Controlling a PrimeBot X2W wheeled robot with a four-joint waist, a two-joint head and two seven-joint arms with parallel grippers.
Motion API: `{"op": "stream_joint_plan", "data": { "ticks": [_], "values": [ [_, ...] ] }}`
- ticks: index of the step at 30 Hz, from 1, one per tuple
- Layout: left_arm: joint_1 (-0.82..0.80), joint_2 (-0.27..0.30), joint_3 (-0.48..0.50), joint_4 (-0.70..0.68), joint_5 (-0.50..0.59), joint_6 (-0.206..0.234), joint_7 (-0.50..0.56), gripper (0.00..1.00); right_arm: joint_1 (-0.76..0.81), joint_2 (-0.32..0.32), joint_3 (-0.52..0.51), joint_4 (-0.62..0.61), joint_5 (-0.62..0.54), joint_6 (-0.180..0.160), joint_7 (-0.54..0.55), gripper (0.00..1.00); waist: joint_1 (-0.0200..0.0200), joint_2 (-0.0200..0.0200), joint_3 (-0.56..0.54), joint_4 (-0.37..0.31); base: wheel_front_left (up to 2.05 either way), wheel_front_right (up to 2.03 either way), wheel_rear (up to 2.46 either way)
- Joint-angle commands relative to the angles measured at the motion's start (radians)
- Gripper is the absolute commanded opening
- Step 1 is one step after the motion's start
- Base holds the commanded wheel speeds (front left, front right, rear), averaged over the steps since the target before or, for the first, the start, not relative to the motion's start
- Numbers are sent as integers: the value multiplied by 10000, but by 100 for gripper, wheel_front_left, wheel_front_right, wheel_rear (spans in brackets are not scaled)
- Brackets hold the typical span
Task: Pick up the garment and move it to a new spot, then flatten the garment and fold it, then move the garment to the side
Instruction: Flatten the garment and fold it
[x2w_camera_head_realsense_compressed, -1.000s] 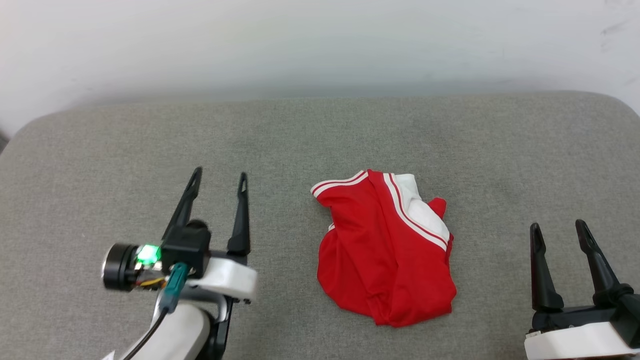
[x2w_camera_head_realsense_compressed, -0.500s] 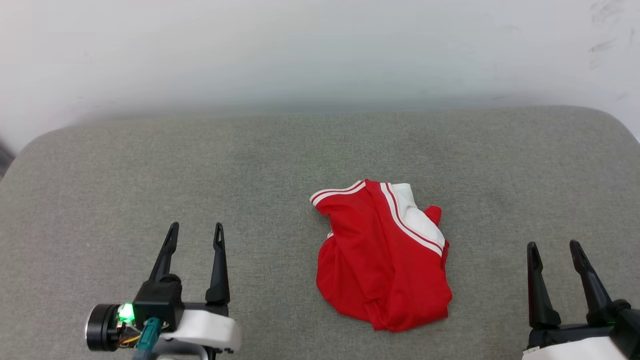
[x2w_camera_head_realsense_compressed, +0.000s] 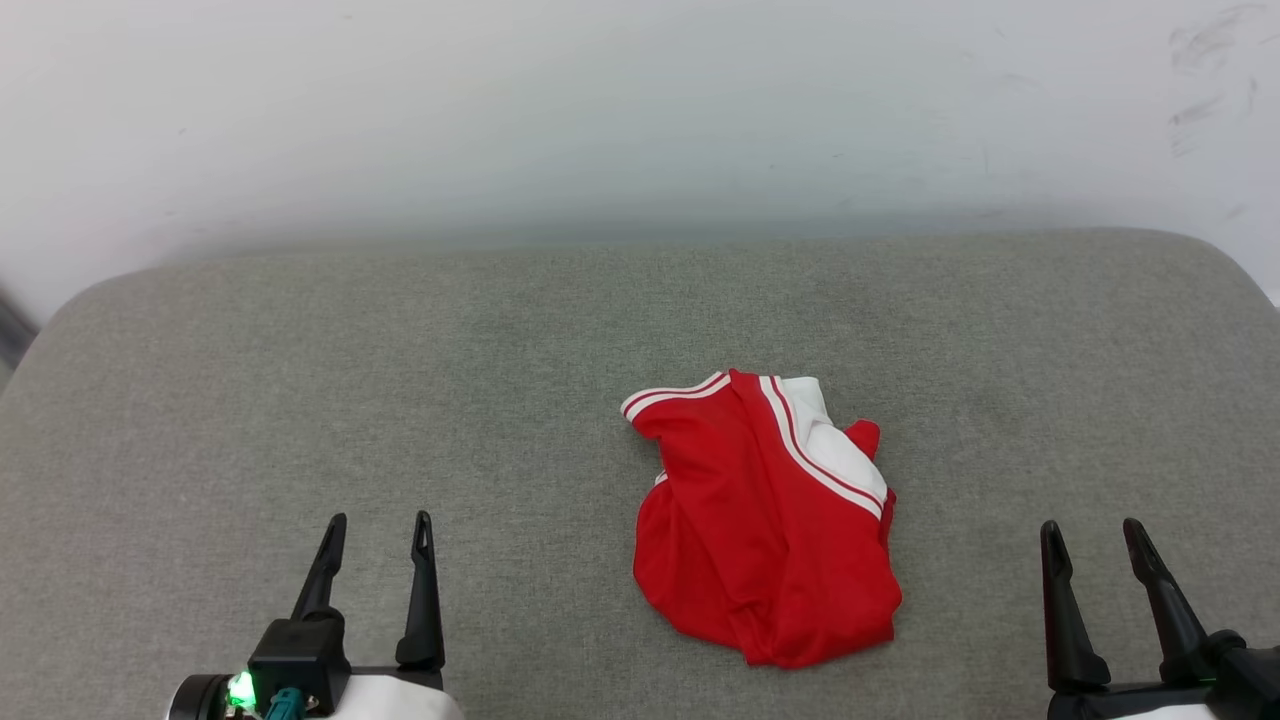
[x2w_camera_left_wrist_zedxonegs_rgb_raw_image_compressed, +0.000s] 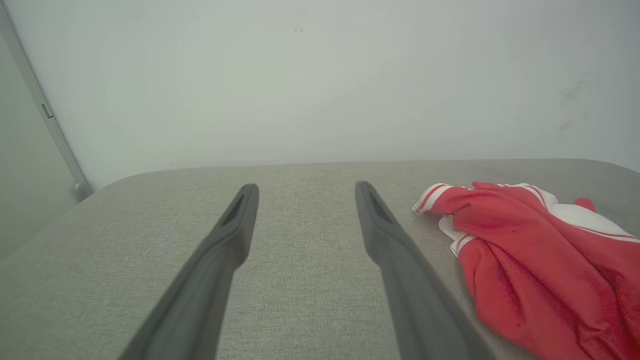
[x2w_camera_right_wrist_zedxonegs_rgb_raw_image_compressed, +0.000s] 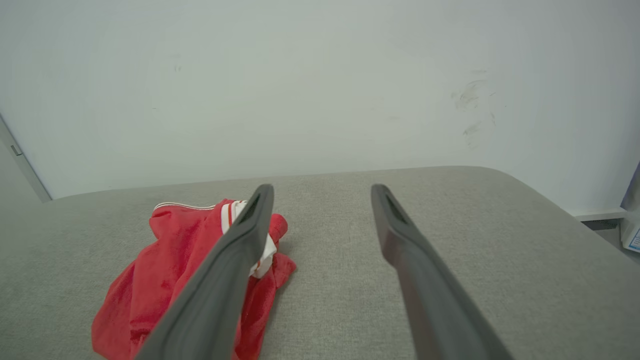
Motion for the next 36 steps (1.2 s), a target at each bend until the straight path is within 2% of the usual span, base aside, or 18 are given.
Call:
{"op": "stream_joint_plan", "data": {
  "ticks": [1, 8, 16, 21, 25, 29, 34, 36],
  "values": [
    [148, -164, 176, 74, 154, -180, -25, 100, 97, 13, 14, 21, 15, -7, -20, 100, 1, 0, -8, 12, 0, 0, 0],
    [233, -597, 666, 260, 541, -668, -26, 100, 168, 13, 76, 54, -10, -7, -20, 100, 1, 0, -28, 43, 0, 0, 0],
    [235, -875, 980, 408, 824, -1017, -26, 100, -359, 13, -86, -116, -185, -5, -19, 100, 1, 0, -5, 67, 0, 0, 0],
    [87, -1013, 1155, 462, 980, -1182, -26, 100, -1359, 14, -239, -493, -608, -5, -20, 100, 1, 0, 112, 92, 0, 0, 0],
    [-47, -1114, 1262, 428, 1060, -1241, -26, 100, -2773, -14, -7, -726, -1312, -5, -20, 100, 1, 0, 324, 74, 0, 0, 0],
    [-236, -1175, 1363, 423, 1152, -1311, -26, 100, -4456, -763, 602, -661, -1642, -7, -19, 100, 1, 0, 640, 71, 0, 0, 0],
    [-447, -1223, 1459, 386, 1246, -1385, -26, 100, -6395, -1907, 1709, 467, -1537, -7, 64, 100, 1, 0, 982, 130, 0, 0, 0],
    [-516, -1248, 1475, 368, 1284, -1412, -26, 100, -7132, -2384, 2389, 1091, -1209, -7, 694, 100, 1, 0, 1119, 151, 0, 0, 0]
  ]
}}
